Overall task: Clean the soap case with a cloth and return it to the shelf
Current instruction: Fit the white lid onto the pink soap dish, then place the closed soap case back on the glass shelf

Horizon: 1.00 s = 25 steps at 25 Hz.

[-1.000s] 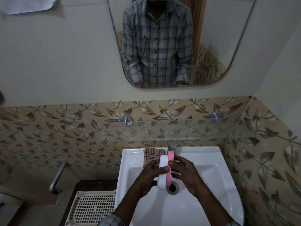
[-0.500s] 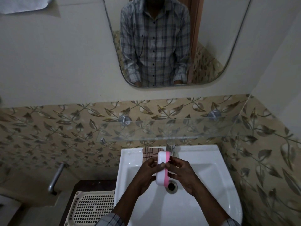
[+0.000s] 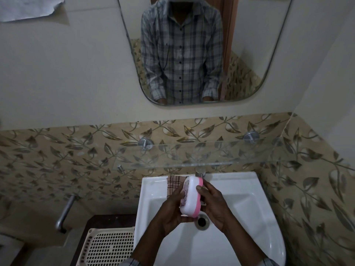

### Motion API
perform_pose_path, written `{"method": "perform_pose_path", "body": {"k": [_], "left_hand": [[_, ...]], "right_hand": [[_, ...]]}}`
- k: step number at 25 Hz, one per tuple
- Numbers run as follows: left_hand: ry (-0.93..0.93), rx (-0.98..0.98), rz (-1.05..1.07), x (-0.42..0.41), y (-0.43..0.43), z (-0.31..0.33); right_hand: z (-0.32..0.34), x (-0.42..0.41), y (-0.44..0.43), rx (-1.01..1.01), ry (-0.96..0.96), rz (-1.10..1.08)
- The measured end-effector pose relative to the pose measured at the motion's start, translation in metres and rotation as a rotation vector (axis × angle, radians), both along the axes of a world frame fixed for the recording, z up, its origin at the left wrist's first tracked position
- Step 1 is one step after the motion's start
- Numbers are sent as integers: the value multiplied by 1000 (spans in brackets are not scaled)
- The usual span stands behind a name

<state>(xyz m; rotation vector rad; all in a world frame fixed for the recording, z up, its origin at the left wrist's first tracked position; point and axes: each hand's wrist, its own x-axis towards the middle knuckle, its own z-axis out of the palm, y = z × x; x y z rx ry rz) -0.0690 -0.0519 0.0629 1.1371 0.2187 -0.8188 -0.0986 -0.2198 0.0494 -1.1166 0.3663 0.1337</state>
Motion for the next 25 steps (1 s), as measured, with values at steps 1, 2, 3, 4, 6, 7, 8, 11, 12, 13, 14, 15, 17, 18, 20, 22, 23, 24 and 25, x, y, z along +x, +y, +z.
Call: {"method": "perform_pose_path", "body": {"k": [1, 2, 3, 4, 6, 7, 8, 11, 12, 13, 14, 15, 17, 18, 20, 22, 23, 24, 25], "left_hand": [[-33, 2, -38, 0, 6, -2], [-87, 33, -80, -1, 12, -1], [-142, 83, -119, 0, 16, 1], [-184, 136, -130, 2, 19, 8], [-218, 202, -48, 7, 18, 21], [-232, 207, 29, 9, 17, 26], [-236, 195, 119, 10, 15, 30], [-217, 170, 298, 0, 6, 32], [-228, 196, 339, -6, 4, 33], [-256, 239, 382, -13, 2, 32], [-297, 287, 420, -19, 0, 34], [-350, 329, 450, -23, -2, 39], [-476, 377, 477, -23, -6, 57], [-550, 387, 469, -18, -9, 69], [-702, 427, 449, 1, -17, 91], [-780, 485, 475, 27, -29, 109], [-792, 520, 489, 40, -36, 116], [-797, 559, 493, 53, -42, 120], [-799, 598, 485, 64, -48, 122]], "right_hand": [[-1, -3, -1, -7, -2, 9], [0, -6, -4, -28, 5, 19], [2, -9, -8, -65, 16, 18], [7, -12, -13, -109, 21, 7], [18, -13, -25, -183, 24, -38], [23, -12, -29, -191, 25, -65], [28, -12, -31, -177, 28, -101], [34, -15, -28, -161, 36, -217], [34, -18, -25, -165, 38, -238], [33, -23, -23, -166, 39, -249], [33, -28, -21, -168, 37, -256], [36, -32, -20, -182, 33, -270], [50, -33, -22, -300, 2, -325], [60, -30, -25, -405, -38, -345], [85, -16, -32, -631, -153, -354], [106, 7, -39, -819, -250, -384], [114, 20, -42, -889, -267, -406], [121, 33, -44, -955, -262, -420], [124, 43, -46, -1021, -245, -422]]}}
